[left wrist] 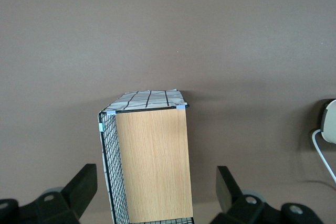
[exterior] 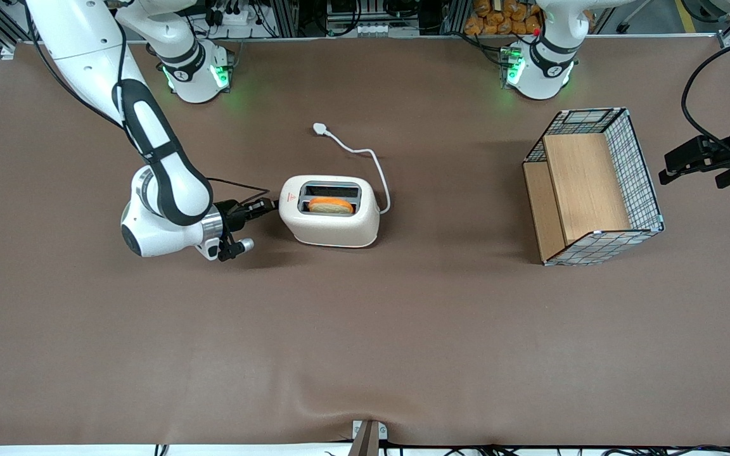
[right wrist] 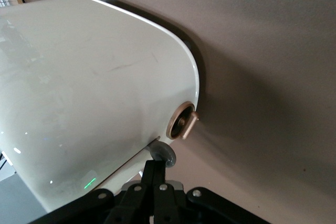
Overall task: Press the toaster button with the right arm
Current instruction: 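Push the toaster lever down with the right gripper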
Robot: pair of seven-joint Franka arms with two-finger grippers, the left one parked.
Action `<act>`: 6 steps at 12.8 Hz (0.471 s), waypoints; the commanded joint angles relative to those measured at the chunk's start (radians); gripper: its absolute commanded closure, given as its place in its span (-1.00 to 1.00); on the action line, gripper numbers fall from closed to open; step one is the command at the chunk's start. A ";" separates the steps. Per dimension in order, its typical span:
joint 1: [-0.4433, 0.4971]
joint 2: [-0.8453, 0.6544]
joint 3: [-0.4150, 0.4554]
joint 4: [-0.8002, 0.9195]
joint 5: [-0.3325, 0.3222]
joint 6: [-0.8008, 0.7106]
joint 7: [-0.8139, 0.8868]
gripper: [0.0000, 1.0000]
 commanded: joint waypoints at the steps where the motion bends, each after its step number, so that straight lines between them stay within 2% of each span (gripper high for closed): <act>1: 0.003 0.025 0.004 -0.002 0.016 0.052 -0.029 1.00; 6: 0.008 -0.013 0.003 0.039 0.013 0.012 0.118 1.00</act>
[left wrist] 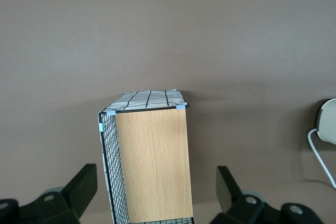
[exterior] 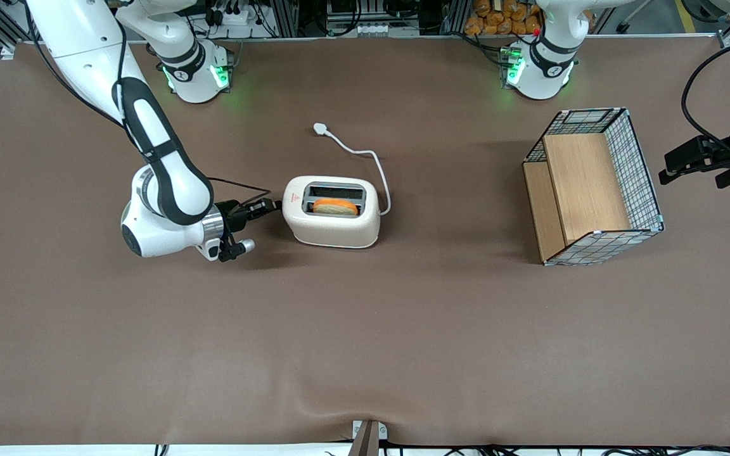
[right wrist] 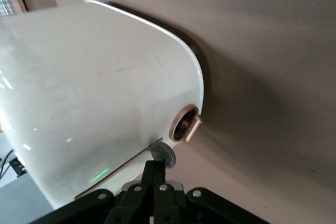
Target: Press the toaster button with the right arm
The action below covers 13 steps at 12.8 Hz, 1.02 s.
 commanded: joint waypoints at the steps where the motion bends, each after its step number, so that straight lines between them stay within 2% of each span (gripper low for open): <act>1: 0.003 -0.009 -0.004 0.033 0.010 0.003 0.082 1.00; 5: -0.004 -0.015 -0.009 0.071 -0.002 -0.021 0.118 1.00; 6: -0.009 -0.015 -0.010 0.074 -0.002 -0.021 0.116 0.51; 7: -0.015 -0.015 -0.012 0.075 -0.002 -0.021 0.115 -0.60; 8: -0.030 -0.018 -0.012 0.075 -0.004 -0.021 0.113 -1.00; 10: -0.047 -0.035 -0.013 0.076 -0.036 -0.021 0.110 -1.00; 13: -0.064 -0.084 -0.055 0.088 -0.178 -0.020 0.115 -1.00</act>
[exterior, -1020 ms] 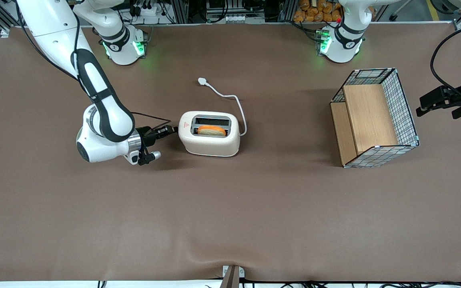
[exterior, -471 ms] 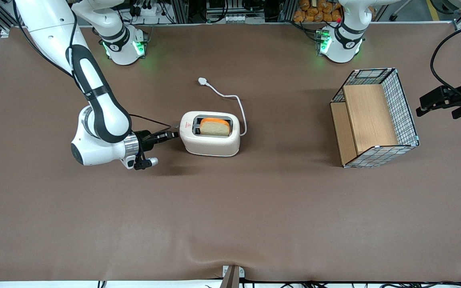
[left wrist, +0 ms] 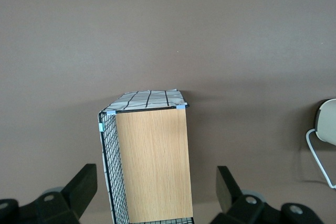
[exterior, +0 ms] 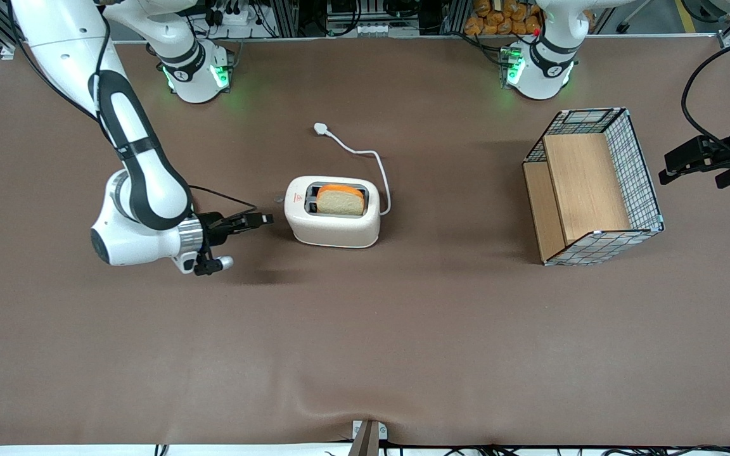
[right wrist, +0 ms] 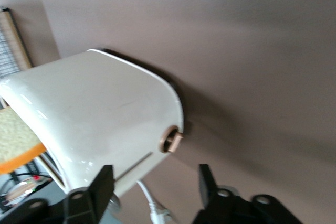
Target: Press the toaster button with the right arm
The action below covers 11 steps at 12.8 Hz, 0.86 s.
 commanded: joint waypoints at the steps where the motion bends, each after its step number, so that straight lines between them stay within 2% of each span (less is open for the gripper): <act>1: -0.019 -0.072 -0.055 0.004 -0.111 -0.014 0.015 -1.00; 3: -0.018 -0.126 -0.099 0.026 -0.200 -0.014 0.032 -1.00; 8: -0.025 -0.310 -0.141 0.040 -0.490 -0.053 0.230 -1.00; 9: -0.036 -0.347 -0.139 0.044 -0.533 -0.056 0.244 -1.00; 11: -0.083 -0.411 -0.133 0.055 -0.560 -0.086 0.300 -1.00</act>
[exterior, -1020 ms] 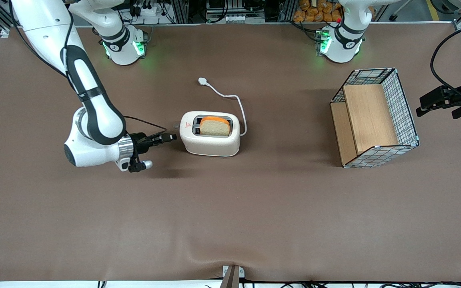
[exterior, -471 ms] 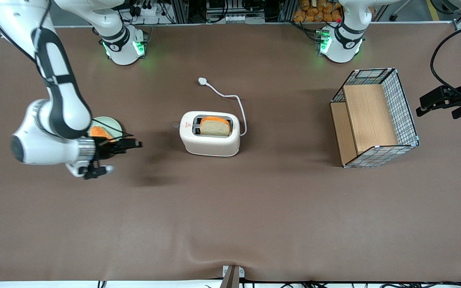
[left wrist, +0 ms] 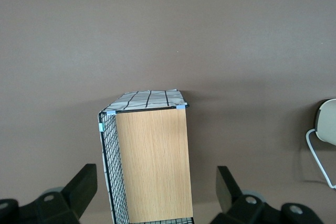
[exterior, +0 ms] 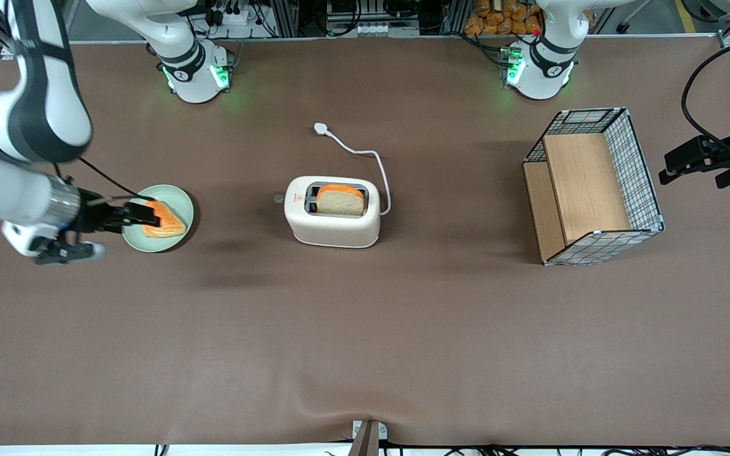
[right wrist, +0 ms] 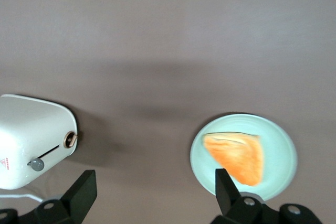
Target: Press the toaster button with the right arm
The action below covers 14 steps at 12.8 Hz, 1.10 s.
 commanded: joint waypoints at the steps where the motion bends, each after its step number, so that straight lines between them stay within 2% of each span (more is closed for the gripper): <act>1: -0.085 -0.083 0.025 0.032 -0.045 -0.084 0.092 -1.00; 3: -0.174 -0.116 0.126 0.125 -0.109 -0.211 0.102 -1.00; 4: -0.182 -0.113 0.126 0.188 -0.136 -0.265 0.102 -1.00; 5: -0.186 -0.114 0.115 0.206 -0.133 -0.282 0.103 -1.00; 11: -0.206 -0.146 0.092 0.209 -0.139 -0.363 0.133 -1.00; 14: -0.205 -0.169 0.092 0.210 -0.212 -0.368 0.133 -1.00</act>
